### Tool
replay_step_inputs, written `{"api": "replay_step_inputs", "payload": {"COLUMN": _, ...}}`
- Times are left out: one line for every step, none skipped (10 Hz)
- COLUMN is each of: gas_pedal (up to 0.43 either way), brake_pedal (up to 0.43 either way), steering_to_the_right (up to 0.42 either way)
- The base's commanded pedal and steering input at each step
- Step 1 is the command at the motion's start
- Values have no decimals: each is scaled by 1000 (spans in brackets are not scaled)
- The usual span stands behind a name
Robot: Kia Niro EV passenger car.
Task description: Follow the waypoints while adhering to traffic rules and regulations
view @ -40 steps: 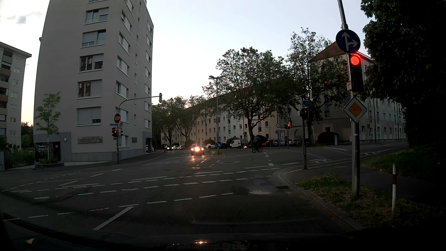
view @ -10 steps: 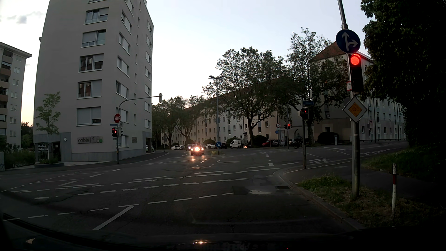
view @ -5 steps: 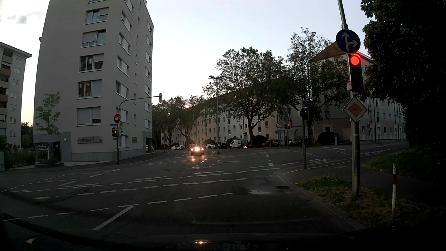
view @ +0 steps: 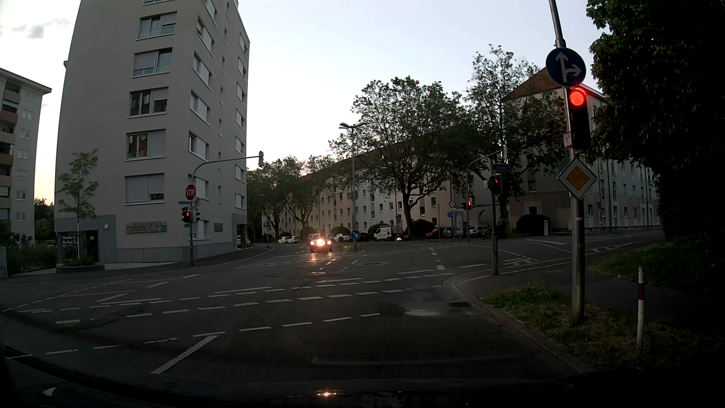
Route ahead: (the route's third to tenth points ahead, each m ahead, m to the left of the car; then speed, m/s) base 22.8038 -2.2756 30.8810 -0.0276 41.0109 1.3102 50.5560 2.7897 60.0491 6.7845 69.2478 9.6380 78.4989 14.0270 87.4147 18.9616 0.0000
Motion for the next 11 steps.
{"api": "replay_step_inputs", "payload": {"gas_pedal": 0, "brake_pedal": 244, "steering_to_the_right": 0}}
{"api": "replay_step_inputs", "payload": {"gas_pedal": 0, "brake_pedal": 238, "steering_to_the_right": 0}}
{"api": "replay_step_inputs", "payload": {"gas_pedal": 0, "brake_pedal": 244, "steering_to_the_right": 0}}
{"api": "replay_step_inputs", "payload": {"gas_pedal": 0, "brake_pedal": 238, "steering_to_the_right": 0}}
{"api": "replay_step_inputs", "payload": {"gas_pedal": 0, "brake_pedal": 244, "steering_to_the_right": -1}}
{"api": "replay_step_inputs", "payload": {"gas_pedal": 0, "brake_pedal": 226, "steering_to_the_right": -1}}
{"api": "replay_step_inputs", "payload": {"gas_pedal": 0, "brake_pedal": 146, "steering_to_the_right": 0}}
{"api": "replay_step_inputs", "payload": {"gas_pedal": 0, "brake_pedal": 6, "steering_to_the_right": 0}}
{"api": "replay_step_inputs", "payload": {"gas_pedal": 0, "brake_pedal": 0, "steering_to_the_right": 0}}
{"api": "replay_step_inputs", "payload": {"gas_pedal": 0, "brake_pedal": 0, "steering_to_the_right": 0}}
{"api": "replay_step_inputs", "payload": {"gas_pedal": 0, "brake_pedal": 0, "steering_to_the_right": 0}}
